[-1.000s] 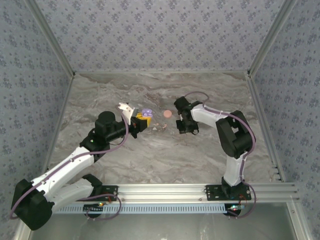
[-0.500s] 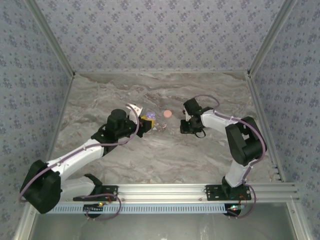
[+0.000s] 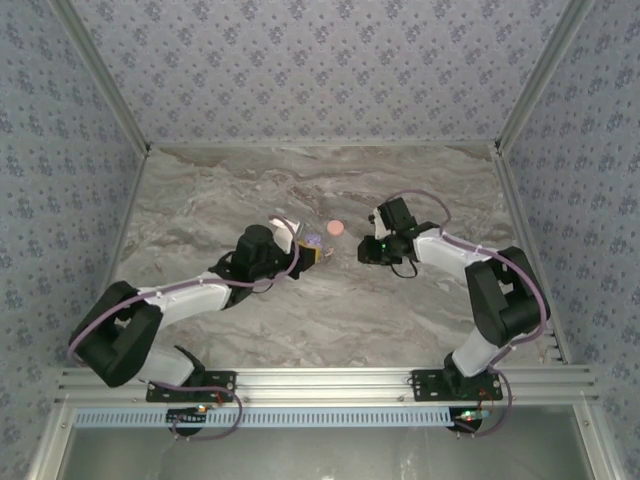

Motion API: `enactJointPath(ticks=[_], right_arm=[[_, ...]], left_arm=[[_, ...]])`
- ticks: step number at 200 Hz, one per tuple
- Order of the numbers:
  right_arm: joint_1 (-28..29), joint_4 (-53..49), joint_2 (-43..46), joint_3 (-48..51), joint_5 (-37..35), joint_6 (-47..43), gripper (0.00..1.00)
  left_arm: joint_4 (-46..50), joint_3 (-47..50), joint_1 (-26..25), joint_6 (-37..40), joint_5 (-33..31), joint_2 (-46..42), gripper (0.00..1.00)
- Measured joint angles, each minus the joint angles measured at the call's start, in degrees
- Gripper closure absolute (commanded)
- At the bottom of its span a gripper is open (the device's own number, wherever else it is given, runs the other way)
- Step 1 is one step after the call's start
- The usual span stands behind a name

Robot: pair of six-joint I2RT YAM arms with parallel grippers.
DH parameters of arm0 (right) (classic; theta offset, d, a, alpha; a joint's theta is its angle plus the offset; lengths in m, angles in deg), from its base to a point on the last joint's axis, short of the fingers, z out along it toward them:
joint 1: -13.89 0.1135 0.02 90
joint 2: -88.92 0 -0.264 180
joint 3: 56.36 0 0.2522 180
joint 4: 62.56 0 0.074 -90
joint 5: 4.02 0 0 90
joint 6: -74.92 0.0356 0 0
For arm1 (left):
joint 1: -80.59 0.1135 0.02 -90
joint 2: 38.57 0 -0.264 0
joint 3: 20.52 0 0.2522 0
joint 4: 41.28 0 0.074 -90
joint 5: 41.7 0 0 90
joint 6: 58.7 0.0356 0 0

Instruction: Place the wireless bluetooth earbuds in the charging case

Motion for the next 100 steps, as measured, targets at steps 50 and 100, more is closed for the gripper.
enactJointPath(ticks=[50,100], right_arm=[[-0.3,3.9,2.3,1.4,3.3,1.4,0.75],[-0.3,7.1,6.1,2.1,6.5,2.5,0.75]], left_arm=[[-9.3,2.8,-1.2,0.2,-0.2,5.2,0.98],[-17.7,4.1,-2.7,1.8,-0.2,9.8,0.98]])
